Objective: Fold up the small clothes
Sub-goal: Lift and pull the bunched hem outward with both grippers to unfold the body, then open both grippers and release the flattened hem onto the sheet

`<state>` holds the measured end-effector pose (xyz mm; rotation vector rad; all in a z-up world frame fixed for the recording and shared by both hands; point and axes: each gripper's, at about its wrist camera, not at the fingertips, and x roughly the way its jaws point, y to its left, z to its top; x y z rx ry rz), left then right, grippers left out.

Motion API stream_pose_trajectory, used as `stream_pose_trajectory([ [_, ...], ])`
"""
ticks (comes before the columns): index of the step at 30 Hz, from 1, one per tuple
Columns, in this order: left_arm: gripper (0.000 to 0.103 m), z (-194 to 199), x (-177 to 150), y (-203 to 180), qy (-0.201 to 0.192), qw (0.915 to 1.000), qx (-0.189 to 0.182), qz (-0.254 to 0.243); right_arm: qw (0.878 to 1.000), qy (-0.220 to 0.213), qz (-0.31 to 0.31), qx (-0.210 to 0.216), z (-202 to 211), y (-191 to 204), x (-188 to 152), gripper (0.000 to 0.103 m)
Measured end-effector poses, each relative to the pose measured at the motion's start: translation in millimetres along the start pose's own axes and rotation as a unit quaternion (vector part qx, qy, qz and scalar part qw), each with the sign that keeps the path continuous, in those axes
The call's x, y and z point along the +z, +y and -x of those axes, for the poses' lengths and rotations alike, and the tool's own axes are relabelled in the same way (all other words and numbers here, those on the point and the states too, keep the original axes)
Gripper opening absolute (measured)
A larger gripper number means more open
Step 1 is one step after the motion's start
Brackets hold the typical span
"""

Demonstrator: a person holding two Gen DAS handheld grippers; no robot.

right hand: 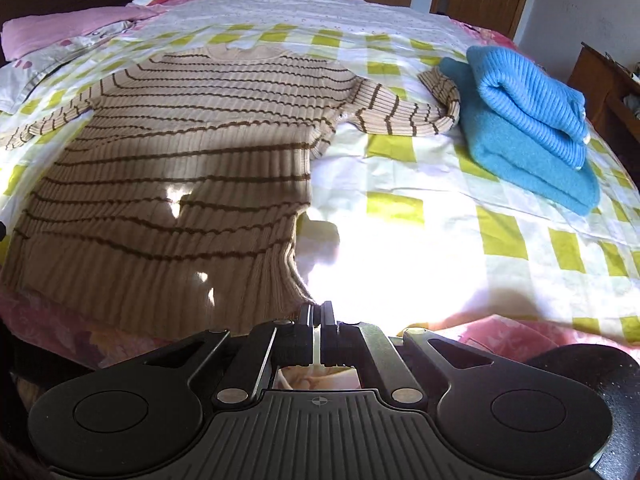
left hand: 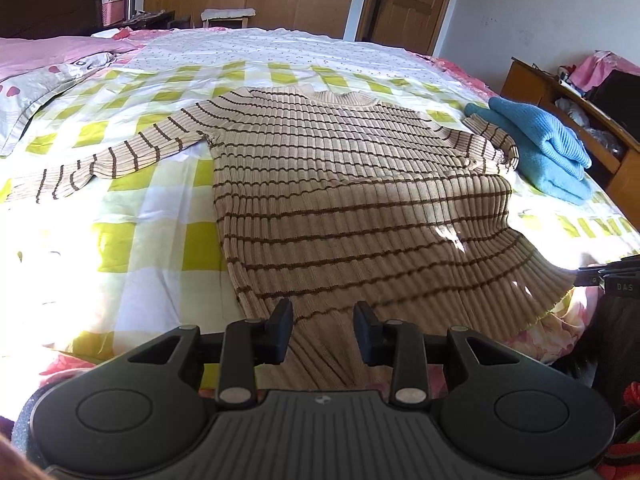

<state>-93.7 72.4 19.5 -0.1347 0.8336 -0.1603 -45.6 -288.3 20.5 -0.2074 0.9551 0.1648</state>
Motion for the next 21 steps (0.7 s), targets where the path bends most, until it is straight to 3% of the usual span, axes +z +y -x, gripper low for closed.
stream_pose_trajectory([
  [7,0.04,12,-7,9,0.002,0.9998,0.019,0.002,0.998,0.021,0.048,-0.018,8,1,-6,0.003],
  [12,0.045,7,-5,16,0.009,0.9996,0.017,0.018,0.999,0.016,0.032,0.027,18,1,-1,0.012],
  [13,0.046,3,-3,15,0.014,0.9996,0.015,0.019,0.999,0.01,0.029,0.038,18,3,2,0.014],
  [15,0.046,-6,2,14,0.027,0.9991,0.024,0.02,0.998,0.002,0.024,0.05,14,7,7,0.033],
  [18,0.048,-22,6,15,0.053,0.9973,0.043,0.026,0.998,-0.009,0.026,0.052,3,12,11,0.036],
  [21,0.048,-39,6,23,0.083,0.9939,0.034,0.064,0.998,-0.012,0.012,0.062,-10,12,12,0.04],
])
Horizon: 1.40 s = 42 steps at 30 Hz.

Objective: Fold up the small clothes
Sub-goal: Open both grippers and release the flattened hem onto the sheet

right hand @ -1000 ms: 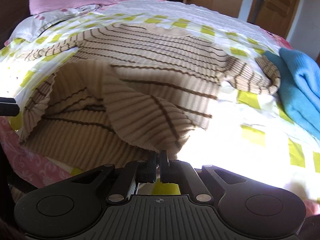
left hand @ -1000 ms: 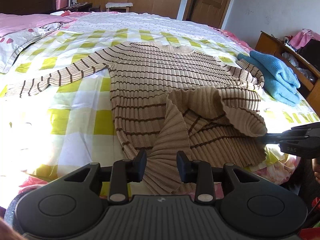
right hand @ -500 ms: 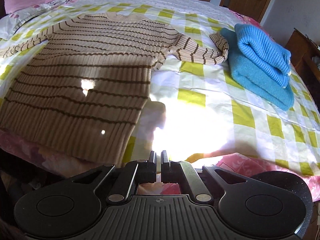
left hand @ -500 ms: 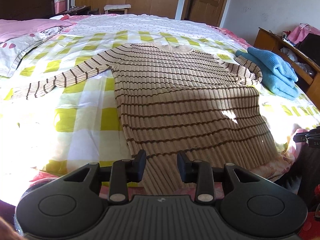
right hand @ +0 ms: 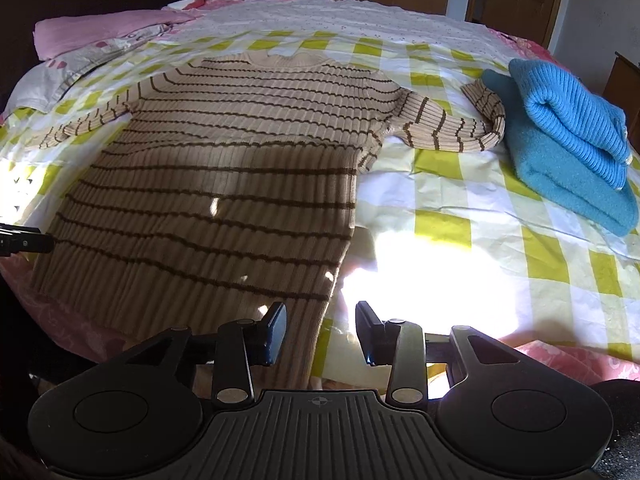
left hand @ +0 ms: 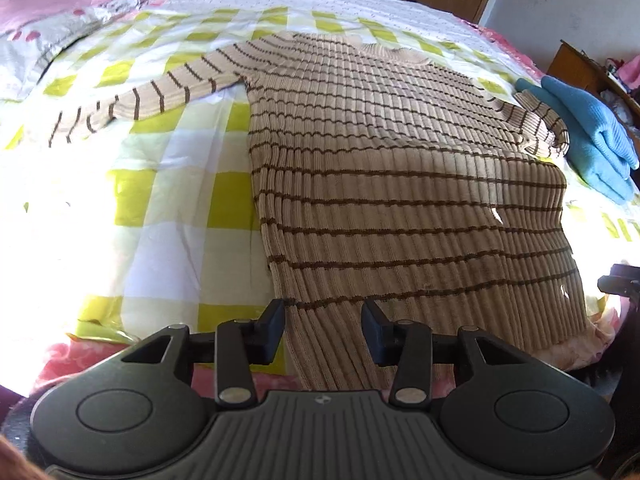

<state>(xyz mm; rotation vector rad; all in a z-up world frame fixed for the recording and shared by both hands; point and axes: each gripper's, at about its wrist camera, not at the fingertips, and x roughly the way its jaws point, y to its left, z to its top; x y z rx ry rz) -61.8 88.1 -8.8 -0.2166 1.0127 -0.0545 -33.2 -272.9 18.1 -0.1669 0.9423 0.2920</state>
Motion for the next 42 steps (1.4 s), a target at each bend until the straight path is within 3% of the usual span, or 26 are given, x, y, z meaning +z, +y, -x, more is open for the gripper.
stream_pose_trajectory([
  [5,0.047,-17,-7,1,0.031,0.9991,-0.013,0.026,0.999,0.026,-0.036,0.025,-28,-6,-5,0.041],
  [7,0.038,-12,-6,0,0.022,0.9993,-0.019,0.024,0.997,0.047,-0.05,0.045,-39,-5,-8,0.039],
  [9,0.022,-9,-3,1,0.021,0.9992,-0.02,0.026,0.995,0.062,-0.056,0.06,-44,-3,-11,0.021],
  [12,0.016,-7,-2,7,0.028,0.9991,-0.014,0.028,0.994,0.066,-0.05,0.069,-39,0,-14,0.011],
  [20,0.015,11,-4,26,0.03,0.9987,0.041,0.005,0.993,0.099,-0.026,0.067,-24,0,-23,0.009],
  [24,0.015,14,-5,27,0.018,0.9992,0.034,0.01,0.992,0.104,-0.026,0.072,-21,0,-21,0.016],
  [30,0.015,33,-2,20,-0.018,0.9991,0.038,-0.003,0.994,0.085,-0.031,0.065,-2,-6,-20,0.016],
  [35,0.017,50,12,7,-0.056,0.9974,0.04,-0.021,0.996,0.037,-0.051,0.056,11,-16,-10,0.016],
  [39,0.023,48,24,-15,-0.077,0.9959,0.019,-0.042,0.998,-0.001,-0.054,0.033,4,-18,2,0.02],
  [42,0.025,33,29,-35,-0.071,0.996,0.001,-0.055,0.997,-0.016,-0.062,0.045,-2,-18,8,0.021],
])
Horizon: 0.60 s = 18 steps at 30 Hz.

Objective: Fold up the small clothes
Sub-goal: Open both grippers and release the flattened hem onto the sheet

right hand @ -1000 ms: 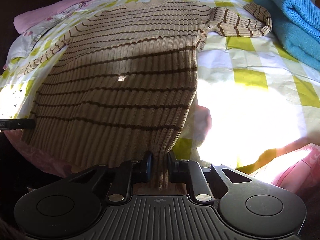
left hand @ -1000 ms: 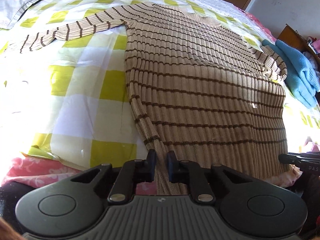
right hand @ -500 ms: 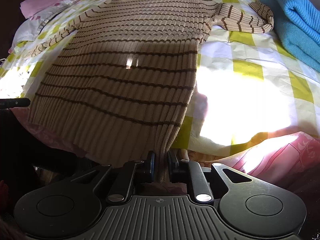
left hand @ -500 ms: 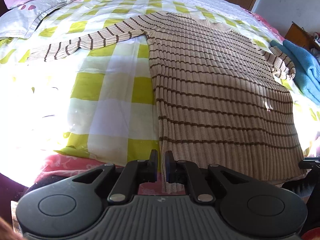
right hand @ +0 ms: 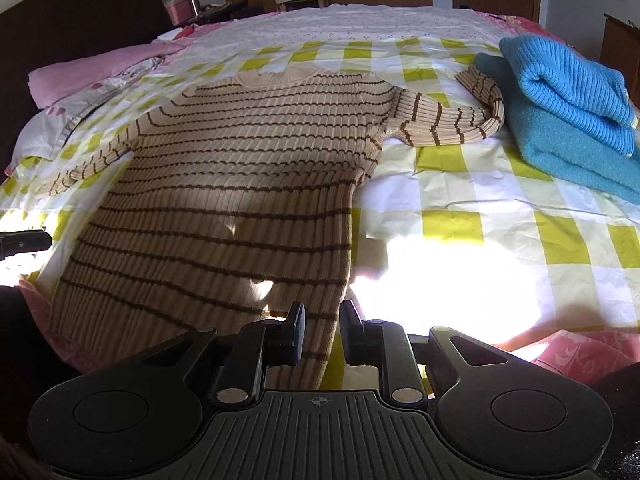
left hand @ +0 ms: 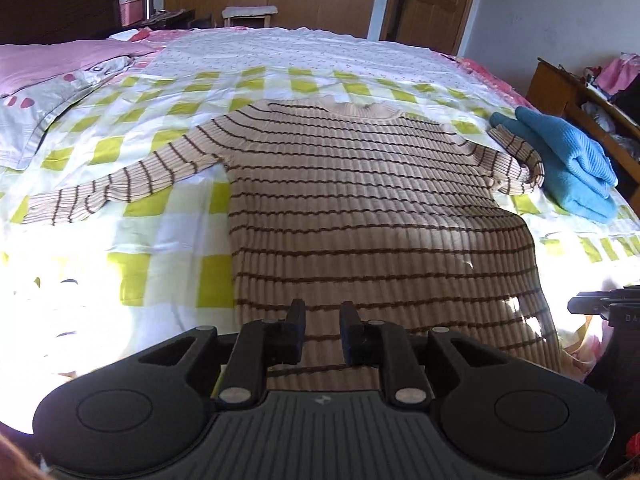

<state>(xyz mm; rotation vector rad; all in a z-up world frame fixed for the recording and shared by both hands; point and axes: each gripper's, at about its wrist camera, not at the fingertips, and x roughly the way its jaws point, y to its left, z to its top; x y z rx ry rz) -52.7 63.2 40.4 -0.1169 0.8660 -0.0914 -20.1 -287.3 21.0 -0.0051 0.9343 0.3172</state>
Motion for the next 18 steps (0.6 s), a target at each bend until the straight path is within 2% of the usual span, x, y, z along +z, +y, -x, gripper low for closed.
stream_pose_trajectory([
  [5,0.027,-34,-4,-25,0.031,0.9991,-0.002,-0.028,1.0,0.002,0.006,0.018,-15,6,1,0.021],
  [11,0.027,-64,-15,-30,0.074,0.997,0.017,-0.016,0.999,0.031,0.002,0.03,-38,1,-9,0.021],
  [18,0.027,-65,-15,-37,0.078,0.9965,0.026,-0.018,0.999,0.03,0.007,0.039,-39,-2,-12,0.022],
])
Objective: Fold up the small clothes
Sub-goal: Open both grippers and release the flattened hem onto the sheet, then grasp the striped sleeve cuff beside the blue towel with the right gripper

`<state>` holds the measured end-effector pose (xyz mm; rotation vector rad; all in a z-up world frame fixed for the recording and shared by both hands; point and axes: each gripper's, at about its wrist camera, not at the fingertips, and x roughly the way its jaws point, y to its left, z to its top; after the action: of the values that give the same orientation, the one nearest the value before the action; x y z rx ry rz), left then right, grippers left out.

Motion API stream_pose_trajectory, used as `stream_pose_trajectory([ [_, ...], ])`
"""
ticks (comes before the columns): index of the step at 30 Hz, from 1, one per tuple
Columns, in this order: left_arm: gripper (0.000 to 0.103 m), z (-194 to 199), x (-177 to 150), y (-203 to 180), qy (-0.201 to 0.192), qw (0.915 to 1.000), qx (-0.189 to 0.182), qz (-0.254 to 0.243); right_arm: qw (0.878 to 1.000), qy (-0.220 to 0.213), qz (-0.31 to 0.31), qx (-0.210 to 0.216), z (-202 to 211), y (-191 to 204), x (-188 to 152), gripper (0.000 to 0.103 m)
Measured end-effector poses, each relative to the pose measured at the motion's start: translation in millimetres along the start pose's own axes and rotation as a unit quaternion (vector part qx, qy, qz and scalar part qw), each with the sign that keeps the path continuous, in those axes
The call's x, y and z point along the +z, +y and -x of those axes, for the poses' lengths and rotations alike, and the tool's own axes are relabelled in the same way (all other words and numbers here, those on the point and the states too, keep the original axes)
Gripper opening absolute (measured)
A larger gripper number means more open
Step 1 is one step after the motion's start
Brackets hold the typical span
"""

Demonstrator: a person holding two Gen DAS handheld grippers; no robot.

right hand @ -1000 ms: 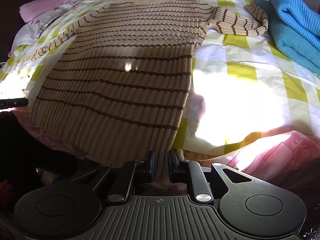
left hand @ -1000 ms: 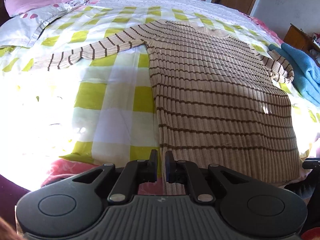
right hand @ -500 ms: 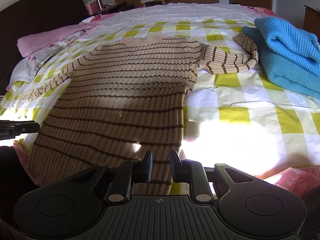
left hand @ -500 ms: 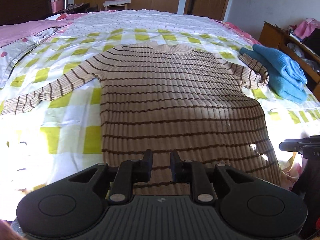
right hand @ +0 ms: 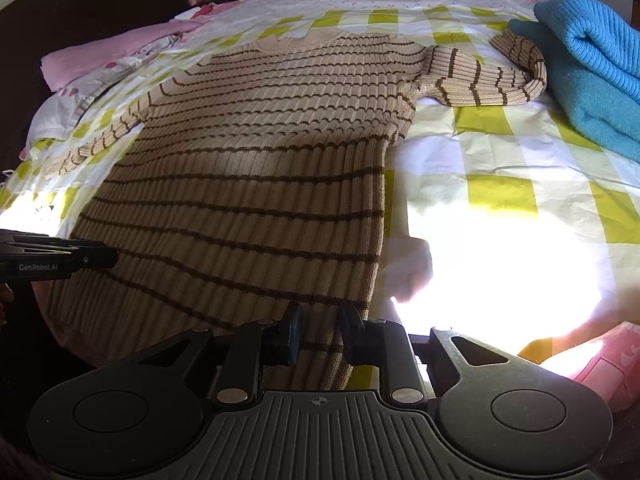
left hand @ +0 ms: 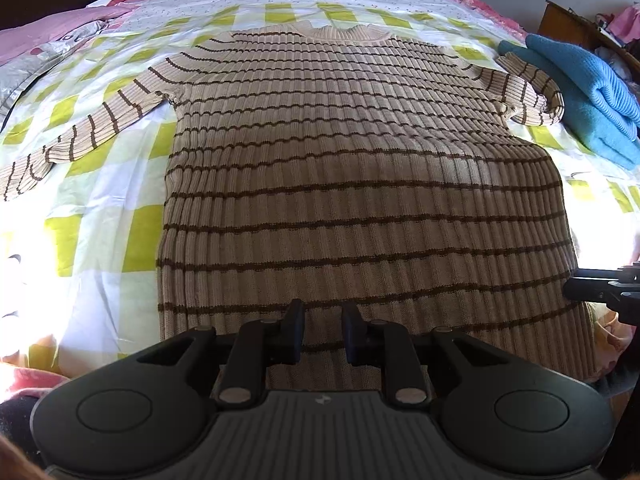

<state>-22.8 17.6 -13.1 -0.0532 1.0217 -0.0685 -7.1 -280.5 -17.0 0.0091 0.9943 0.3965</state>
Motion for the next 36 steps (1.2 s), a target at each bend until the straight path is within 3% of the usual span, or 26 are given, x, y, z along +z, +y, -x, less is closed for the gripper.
stream_pose_trajectory([
  [15,0.029,9,39,-42,-0.053,0.9974,-0.01,-0.048,0.997,-0.077,-0.013,-0.003,22,-9,34,0.026],
  [29,0.032,-22,88,-66,-0.069,0.9954,-0.035,-0.056,0.99,-0.124,-0.012,-0.068,-7,-31,102,0.026],
  [36,0.032,-39,116,-84,-0.078,0.9942,-0.049,-0.056,0.98,-0.149,-0.044,-0.121,-18,-83,131,0.026],
])
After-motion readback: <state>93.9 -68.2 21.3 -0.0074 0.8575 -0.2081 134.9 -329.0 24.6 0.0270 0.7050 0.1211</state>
